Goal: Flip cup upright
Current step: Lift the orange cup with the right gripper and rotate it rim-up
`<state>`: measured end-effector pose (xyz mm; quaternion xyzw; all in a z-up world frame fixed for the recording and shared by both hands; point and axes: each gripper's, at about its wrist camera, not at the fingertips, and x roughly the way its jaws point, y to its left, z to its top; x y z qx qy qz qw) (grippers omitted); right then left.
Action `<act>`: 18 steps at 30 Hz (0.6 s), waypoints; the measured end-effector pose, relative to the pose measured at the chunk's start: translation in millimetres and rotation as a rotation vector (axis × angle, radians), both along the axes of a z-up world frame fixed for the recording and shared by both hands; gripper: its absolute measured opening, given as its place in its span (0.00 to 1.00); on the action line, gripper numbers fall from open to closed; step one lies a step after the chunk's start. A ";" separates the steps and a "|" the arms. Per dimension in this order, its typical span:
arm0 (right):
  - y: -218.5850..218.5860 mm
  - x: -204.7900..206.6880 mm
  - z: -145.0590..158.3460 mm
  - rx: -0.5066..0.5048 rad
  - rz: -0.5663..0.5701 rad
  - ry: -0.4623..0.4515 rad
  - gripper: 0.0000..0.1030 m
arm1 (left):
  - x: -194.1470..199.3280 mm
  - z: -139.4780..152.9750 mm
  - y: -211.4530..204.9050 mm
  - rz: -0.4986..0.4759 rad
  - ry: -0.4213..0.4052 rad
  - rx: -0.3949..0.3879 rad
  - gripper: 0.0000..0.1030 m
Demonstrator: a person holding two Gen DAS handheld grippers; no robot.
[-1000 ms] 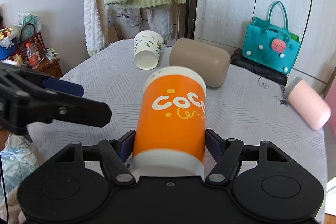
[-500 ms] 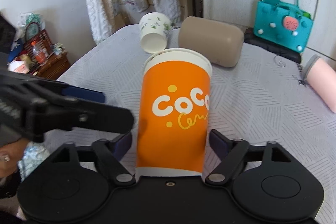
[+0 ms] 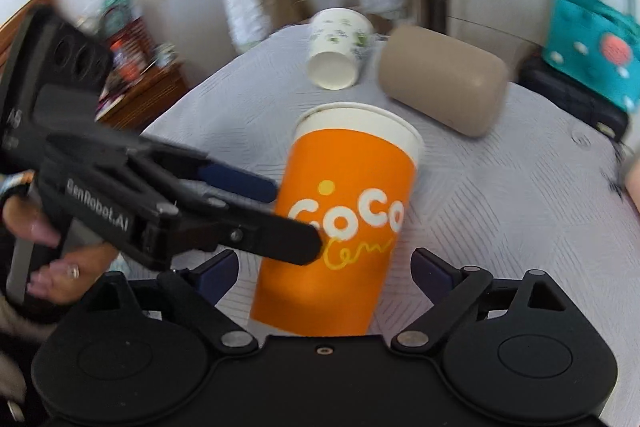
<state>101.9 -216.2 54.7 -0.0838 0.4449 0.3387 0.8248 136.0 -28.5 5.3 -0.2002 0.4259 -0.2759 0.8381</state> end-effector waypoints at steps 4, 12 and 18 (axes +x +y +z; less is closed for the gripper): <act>-4.9 8.0 -2.4 0.066 0.029 0.057 0.93 | 6.6 -3.6 -1.6 -0.015 0.022 -0.038 0.85; -11.6 8.5 -4.0 0.093 -0.024 0.046 0.81 | 7.7 -1.8 -8.1 -0.059 0.002 -0.064 0.76; -6.2 -6.5 4.7 0.061 -0.013 -0.051 0.80 | -4.5 9.9 -9.6 -0.072 -0.091 -0.036 0.74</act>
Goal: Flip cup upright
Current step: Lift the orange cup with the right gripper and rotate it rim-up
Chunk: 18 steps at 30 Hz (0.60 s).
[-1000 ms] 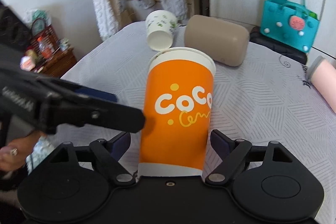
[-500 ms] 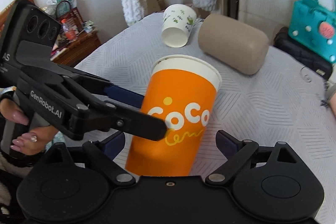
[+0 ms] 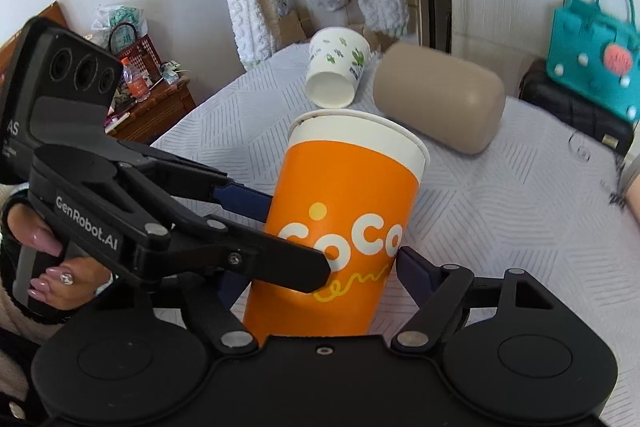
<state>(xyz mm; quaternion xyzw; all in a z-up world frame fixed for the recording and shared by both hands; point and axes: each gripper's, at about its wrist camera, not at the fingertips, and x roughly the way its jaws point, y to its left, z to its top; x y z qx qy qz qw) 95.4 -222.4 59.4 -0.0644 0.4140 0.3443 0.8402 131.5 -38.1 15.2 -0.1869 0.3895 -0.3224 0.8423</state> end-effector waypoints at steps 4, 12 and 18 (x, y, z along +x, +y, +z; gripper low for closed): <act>-0.7 -10.1 4.9 0.006 -0.010 -0.065 0.80 | -15.5 7.4 7.5 0.005 -0.071 0.000 0.72; -0.2 -31.6 9.7 0.018 -0.074 -0.264 0.79 | -34.2 30.7 0.2 -0.003 -0.264 0.080 0.68; 5.4 -35.1 3.8 0.028 -0.102 -0.418 0.79 | -43.6 38.3 -4.2 0.023 -0.386 0.130 0.68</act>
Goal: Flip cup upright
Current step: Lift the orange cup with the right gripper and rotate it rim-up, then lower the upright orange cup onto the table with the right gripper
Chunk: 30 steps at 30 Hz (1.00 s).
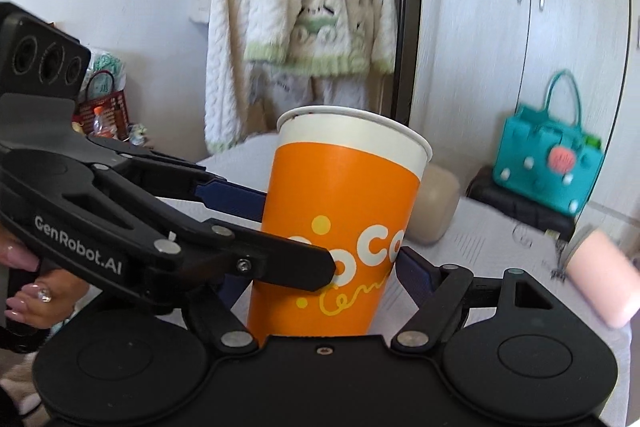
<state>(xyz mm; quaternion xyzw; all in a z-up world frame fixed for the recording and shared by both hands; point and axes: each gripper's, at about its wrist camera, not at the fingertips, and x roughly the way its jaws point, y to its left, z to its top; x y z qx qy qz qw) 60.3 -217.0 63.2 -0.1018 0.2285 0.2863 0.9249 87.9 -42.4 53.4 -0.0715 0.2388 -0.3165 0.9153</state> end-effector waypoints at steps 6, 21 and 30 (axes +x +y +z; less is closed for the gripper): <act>8.6 1.4 -7.5 -0.051 0.010 -0.065 0.79 | -0.8 -3.6 4.0 0.012 -0.015 0.003 0.65; 15.3 -3.8 -24.3 -0.098 0.003 -0.197 0.79 | 2.5 -2.1 5.0 -0.004 -0.065 0.013 0.63; 10.4 11.5 -25.1 -0.075 -0.056 -0.205 0.78 | 13.8 -2.1 -10.5 0.011 -0.118 0.038 0.63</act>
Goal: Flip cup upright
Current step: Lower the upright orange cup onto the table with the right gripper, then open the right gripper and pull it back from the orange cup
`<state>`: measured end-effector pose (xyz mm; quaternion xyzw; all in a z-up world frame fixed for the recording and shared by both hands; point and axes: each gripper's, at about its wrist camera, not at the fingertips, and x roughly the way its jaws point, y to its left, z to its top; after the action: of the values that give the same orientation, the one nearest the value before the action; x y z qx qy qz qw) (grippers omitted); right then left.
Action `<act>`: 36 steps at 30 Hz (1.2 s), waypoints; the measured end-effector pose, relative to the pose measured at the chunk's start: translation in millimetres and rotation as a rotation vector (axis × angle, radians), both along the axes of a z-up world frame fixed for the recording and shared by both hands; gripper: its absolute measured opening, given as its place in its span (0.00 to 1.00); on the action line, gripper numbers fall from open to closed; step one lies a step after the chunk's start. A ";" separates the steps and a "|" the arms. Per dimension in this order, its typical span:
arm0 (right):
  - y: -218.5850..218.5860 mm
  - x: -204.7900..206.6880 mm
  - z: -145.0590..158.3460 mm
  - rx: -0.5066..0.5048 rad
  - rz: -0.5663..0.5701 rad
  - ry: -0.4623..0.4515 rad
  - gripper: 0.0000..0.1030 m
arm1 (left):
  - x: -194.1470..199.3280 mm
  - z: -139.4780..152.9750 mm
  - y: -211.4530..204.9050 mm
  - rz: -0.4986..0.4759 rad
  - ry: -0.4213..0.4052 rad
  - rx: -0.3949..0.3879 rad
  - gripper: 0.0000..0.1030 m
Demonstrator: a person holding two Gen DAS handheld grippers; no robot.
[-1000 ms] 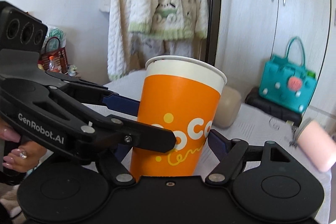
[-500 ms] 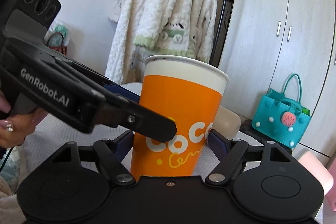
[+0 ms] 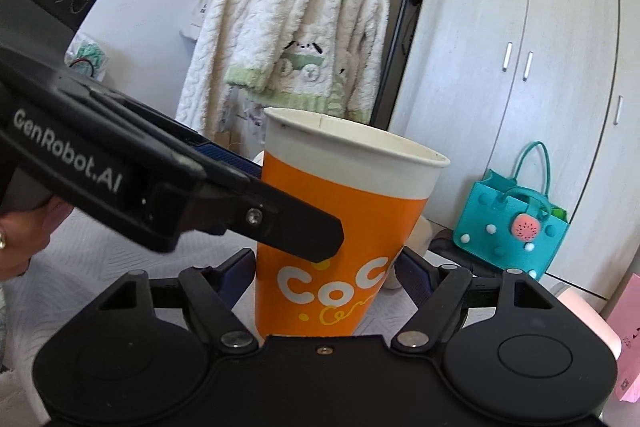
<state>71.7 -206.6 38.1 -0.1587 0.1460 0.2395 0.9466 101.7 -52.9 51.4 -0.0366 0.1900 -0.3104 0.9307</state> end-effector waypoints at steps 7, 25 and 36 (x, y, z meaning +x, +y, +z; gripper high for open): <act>-4.2 13.1 -6.0 0.023 0.003 0.054 0.78 | 11.8 -10.3 0.0 0.009 0.044 -0.028 0.63; -14.5 -6.6 -2.1 0.080 -0.073 0.078 0.86 | -16.1 -5.8 15.3 0.053 0.067 -0.053 0.79; -23.9 -63.3 3.4 0.208 -0.273 0.102 0.87 | -73.2 0.7 34.9 0.214 0.109 -0.047 0.80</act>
<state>8.4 -230.4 41.5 -0.0263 0.1883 0.1304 0.9731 28.6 -18.0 52.1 -0.0954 0.2282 -0.2112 0.9456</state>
